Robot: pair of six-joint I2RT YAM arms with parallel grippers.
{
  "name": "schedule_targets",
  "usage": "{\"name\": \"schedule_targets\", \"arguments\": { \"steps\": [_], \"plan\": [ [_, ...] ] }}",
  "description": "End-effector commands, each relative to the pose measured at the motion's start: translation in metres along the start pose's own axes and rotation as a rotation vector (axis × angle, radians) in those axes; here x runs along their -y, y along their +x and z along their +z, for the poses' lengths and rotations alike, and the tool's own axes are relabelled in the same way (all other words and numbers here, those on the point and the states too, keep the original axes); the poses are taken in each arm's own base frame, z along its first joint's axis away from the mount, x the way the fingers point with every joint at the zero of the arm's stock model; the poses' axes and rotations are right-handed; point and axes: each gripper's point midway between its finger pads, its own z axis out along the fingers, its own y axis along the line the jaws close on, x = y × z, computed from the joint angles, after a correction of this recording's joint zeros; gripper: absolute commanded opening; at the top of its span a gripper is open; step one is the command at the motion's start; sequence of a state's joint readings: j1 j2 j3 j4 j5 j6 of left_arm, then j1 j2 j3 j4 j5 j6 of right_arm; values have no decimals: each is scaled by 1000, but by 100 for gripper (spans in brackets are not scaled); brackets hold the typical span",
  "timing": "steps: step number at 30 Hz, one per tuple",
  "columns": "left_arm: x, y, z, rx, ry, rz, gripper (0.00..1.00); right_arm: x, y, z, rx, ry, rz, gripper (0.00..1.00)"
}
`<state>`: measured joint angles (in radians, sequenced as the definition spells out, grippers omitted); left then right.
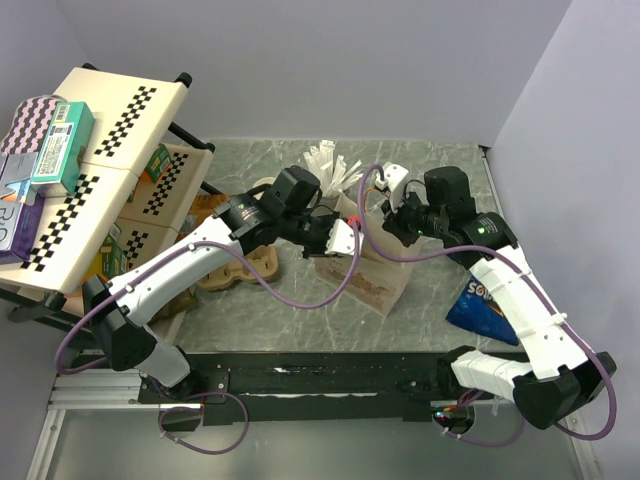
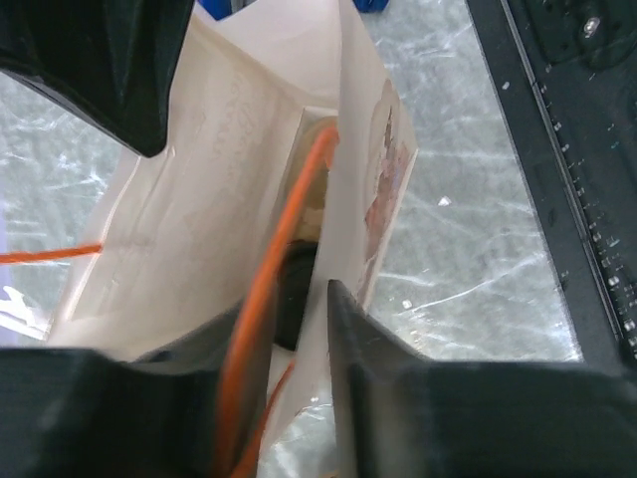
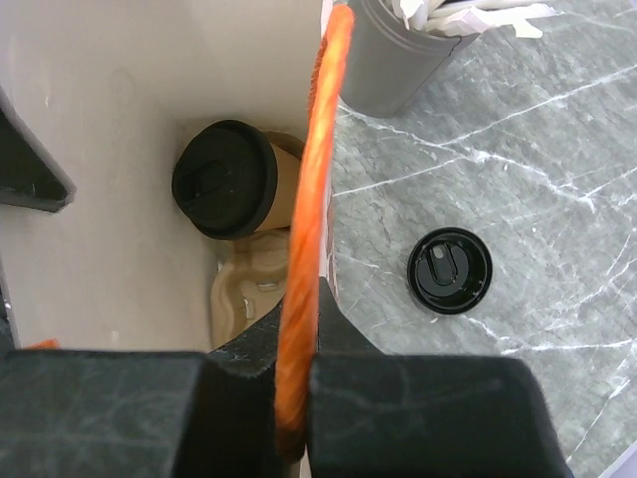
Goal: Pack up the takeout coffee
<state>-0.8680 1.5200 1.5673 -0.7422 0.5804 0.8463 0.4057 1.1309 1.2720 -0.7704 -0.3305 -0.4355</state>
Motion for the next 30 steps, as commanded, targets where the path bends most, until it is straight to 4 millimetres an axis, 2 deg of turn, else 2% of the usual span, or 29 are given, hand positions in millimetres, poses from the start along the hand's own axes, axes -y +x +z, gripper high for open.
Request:
{"name": "schedule_targets", "arguments": {
  "steps": [1, 6, 7, 14, 15, 17, 19, 30],
  "plan": [
    [-4, -25, -9, 70, -33, 30, 41, 7, -9, -9, 13, 32, 0, 6],
    [-3, -26, -11, 73, -39, 32, 65, 8, -15, -18, 23, 47, -8, 23],
    [-4, -27, -11, 76, -40, 34, 67, 8, -17, -19, 27, 49, -8, 29],
    [-7, -32, -14, 85, -63, 26, 79, 9, -23, -31, 20, 54, -18, 45],
    [-8, -34, -15, 91, -69, 22, 84, 11, -29, -35, 32, 60, -22, 47],
    [-10, -37, -18, 100, -81, 27, 88, 11, -32, -39, 28, 61, -23, 50],
    [-11, -39, -20, 106, -90, 21, 99, 11, -40, -45, 47, 67, -23, 53],
    [-13, -50, -31, 124, -115, 26, 99, 11, -61, -69, 88, 80, -17, 62]
  ]
}}
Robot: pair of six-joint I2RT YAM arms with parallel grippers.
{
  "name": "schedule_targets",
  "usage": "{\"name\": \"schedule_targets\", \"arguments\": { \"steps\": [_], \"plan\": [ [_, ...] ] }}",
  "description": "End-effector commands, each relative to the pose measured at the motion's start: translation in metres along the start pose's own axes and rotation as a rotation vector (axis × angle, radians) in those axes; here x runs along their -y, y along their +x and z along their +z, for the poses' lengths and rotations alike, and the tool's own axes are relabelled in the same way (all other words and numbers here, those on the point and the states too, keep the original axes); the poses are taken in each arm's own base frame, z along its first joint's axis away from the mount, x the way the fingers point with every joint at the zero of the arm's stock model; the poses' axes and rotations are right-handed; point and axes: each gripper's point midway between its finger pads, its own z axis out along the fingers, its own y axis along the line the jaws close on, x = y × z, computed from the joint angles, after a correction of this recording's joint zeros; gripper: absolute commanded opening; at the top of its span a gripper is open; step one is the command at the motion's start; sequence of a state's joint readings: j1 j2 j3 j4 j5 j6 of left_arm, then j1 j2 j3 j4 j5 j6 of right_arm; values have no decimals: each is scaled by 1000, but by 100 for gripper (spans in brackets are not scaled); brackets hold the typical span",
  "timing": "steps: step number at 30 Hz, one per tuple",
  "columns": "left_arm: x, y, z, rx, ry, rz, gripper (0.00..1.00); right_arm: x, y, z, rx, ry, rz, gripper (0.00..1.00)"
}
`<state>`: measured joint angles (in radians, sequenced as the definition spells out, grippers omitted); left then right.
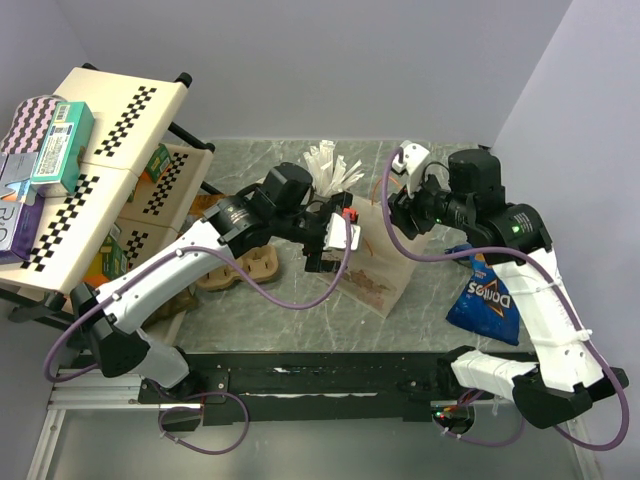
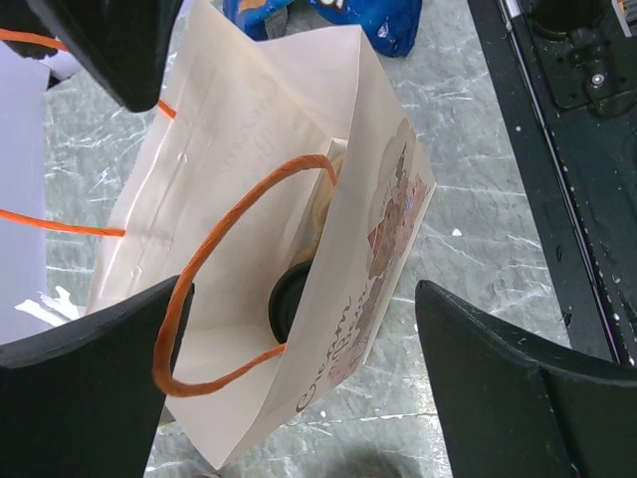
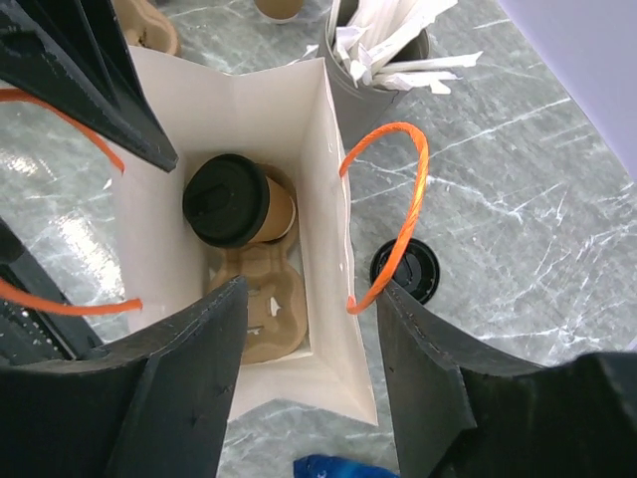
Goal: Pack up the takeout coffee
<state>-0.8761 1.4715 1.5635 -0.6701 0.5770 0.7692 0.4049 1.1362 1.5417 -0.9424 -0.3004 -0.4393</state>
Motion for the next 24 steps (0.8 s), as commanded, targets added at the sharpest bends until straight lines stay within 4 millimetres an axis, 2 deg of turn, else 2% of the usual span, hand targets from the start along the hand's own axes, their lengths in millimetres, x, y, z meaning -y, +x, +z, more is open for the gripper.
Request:
{"name": "schedule_targets", "arguments": {
  "steps": [1, 9, 15, 19, 20, 24],
  "plan": [
    [-5, -28, -18, 64, -46, 37, 99, 2, -11, -14, 17, 16, 14, 64],
    [-3, -32, -19, 81, -37, 36, 99, 5, -16, -21, 28, 32, 9, 68],
    [-1, -31, -20, 74, -28, 41, 99, 4, -14, -18, 24, 26, 7, 69],
    [1, -31, -30, 59, -49, 57, 99, 1, -8, -13, 10, 8, 7, 69],
    [2, -26, -31, 43, -55, 60, 99, 0, -5, -10, 3, 0, 11, 69],
    [6, -23, -49, 16, -104, 56, 99, -3, 0, -5, -18, -22, 6, 69]
  ]
}}
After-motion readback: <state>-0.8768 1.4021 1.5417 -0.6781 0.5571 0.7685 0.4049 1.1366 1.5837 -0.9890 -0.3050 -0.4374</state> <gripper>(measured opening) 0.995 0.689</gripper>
